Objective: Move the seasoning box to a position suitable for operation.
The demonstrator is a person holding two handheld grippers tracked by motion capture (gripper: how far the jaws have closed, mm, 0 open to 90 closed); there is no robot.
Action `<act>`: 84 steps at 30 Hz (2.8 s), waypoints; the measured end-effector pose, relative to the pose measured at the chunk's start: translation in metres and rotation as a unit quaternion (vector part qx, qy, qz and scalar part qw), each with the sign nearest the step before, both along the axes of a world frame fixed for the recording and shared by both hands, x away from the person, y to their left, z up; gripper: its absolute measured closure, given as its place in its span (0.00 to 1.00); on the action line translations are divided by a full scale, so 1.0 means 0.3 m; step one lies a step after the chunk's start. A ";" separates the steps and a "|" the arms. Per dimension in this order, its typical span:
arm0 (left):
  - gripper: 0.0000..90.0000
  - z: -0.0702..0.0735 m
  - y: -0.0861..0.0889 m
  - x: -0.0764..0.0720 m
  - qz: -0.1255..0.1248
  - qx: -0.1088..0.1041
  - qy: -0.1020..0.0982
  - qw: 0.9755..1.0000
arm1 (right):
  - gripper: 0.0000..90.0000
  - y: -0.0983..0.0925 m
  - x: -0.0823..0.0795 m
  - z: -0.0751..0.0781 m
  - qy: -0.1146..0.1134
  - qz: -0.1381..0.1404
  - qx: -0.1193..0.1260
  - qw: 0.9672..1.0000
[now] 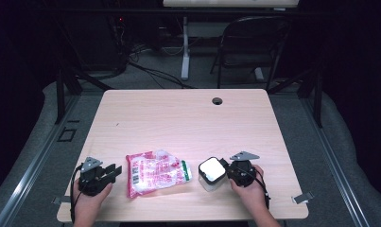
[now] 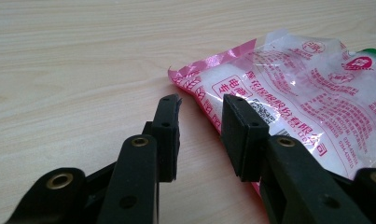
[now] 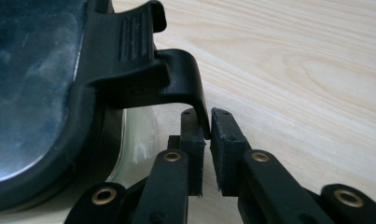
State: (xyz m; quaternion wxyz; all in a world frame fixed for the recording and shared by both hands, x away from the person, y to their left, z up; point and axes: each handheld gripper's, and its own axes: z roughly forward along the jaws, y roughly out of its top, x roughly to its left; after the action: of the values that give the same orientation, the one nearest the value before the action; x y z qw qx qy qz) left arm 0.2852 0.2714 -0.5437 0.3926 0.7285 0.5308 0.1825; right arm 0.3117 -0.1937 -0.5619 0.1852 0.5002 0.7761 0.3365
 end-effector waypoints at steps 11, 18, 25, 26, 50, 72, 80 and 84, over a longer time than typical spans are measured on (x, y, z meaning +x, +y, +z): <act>0.74 0.007 -0.010 -0.004 -0.006 -0.002 -0.002 1.000 | 0.83 0.000 -0.133 0.046 0.029 0.025 0.037 0.999; 0.74 0.014 -0.036 0.003 -0.018 -0.003 -0.003 1.000 | 0.82 -0.020 -0.173 0.063 0.053 0.037 0.070 0.995; 0.76 0.073 -0.128 0.006 -0.065 -0.013 -0.004 0.998 | 0.83 -0.026 -0.159 0.201 0.029 0.025 0.064 0.997; 0.77 0.073 -0.128 0.006 -0.065 -0.013 -0.004 0.998 | 0.83 -0.026 -0.159 0.201 0.029 0.025 0.064 0.997; 0.97 0.077 -0.620 -0.036 -0.264 0.006 0.035 0.964 | 0.95 0.015 -0.081 0.218 0.041 0.029 0.103 0.993; 1.00 0.081 -0.675 -0.043 -0.280 0.007 0.039 0.959 | 0.96 0.008 -0.091 0.211 0.050 0.023 0.126 0.990; 0.99 0.094 -0.685 -0.042 -0.283 0.008 0.035 0.958 | 0.96 0.004 -0.092 0.207 0.050 0.022 0.135 0.989; 0.98 0.107 -0.692 -0.041 -0.287 0.009 0.032 0.957 | 0.91 0.002 -0.092 0.208 0.051 0.025 0.132 0.990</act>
State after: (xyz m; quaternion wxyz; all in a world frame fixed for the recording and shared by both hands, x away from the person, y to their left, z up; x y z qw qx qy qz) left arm 0.2730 0.0639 -0.5116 0.4047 0.8591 0.3103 0.0438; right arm 0.2841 -0.1931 -0.4995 0.0689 0.5170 0.7455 0.4149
